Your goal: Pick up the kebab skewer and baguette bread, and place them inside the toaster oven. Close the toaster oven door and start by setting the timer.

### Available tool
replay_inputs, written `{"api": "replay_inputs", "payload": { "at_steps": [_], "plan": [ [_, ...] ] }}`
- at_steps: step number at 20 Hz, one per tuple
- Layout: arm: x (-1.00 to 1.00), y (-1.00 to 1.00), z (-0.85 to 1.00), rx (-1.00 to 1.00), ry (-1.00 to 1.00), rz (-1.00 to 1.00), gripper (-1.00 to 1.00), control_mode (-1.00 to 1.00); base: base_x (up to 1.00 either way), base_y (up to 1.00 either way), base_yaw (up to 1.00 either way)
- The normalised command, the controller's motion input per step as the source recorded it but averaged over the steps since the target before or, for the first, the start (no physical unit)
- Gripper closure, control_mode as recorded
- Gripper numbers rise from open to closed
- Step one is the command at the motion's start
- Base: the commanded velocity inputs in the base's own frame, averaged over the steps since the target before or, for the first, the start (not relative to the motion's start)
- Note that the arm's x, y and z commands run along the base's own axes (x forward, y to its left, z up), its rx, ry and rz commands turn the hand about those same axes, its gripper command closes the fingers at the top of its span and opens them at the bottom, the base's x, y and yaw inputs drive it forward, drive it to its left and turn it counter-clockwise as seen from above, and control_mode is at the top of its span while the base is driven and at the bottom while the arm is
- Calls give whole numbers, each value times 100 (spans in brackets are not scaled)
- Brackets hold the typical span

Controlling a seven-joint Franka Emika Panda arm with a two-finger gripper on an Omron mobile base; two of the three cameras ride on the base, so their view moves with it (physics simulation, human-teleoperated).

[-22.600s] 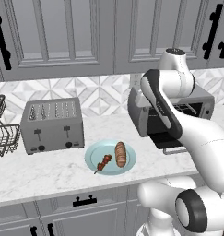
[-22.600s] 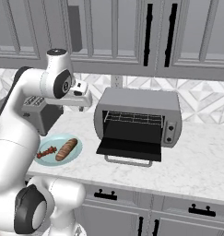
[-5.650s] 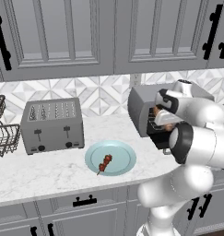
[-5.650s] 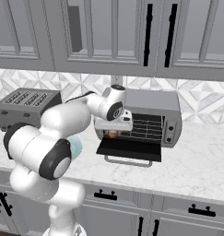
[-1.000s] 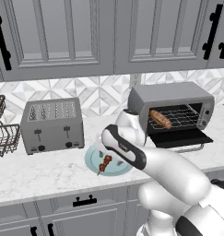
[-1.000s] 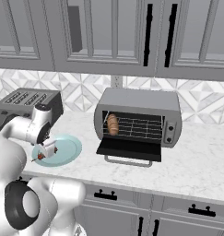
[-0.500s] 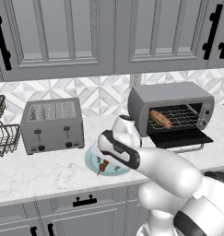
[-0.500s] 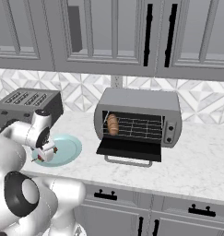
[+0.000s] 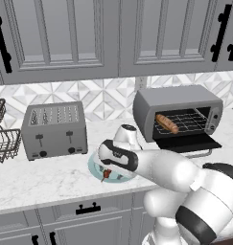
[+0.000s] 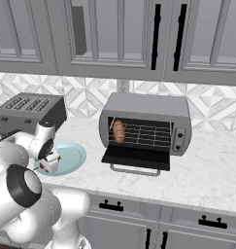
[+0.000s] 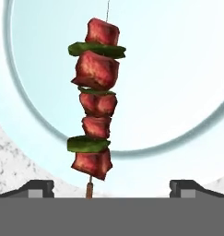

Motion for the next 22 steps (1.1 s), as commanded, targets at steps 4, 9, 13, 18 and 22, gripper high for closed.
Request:
{"api": "replay_inputs", "payload": {
  "at_steps": [4,9,13,18,22],
  "plan": [
    [19,12,-27,-4,0,0,-100,-100,0,0,0],
    [10,0,-13,-1,2,0,-100,-100,0,0,0],
    [1,0,-10,0,0,0,-100,-100,0,0,0],
    [0,0,-7,0,0,0,100,-100,0,0,0],
    [-7,0,-4,0,1,0,100,-100,0,0,0]
  ]
}}
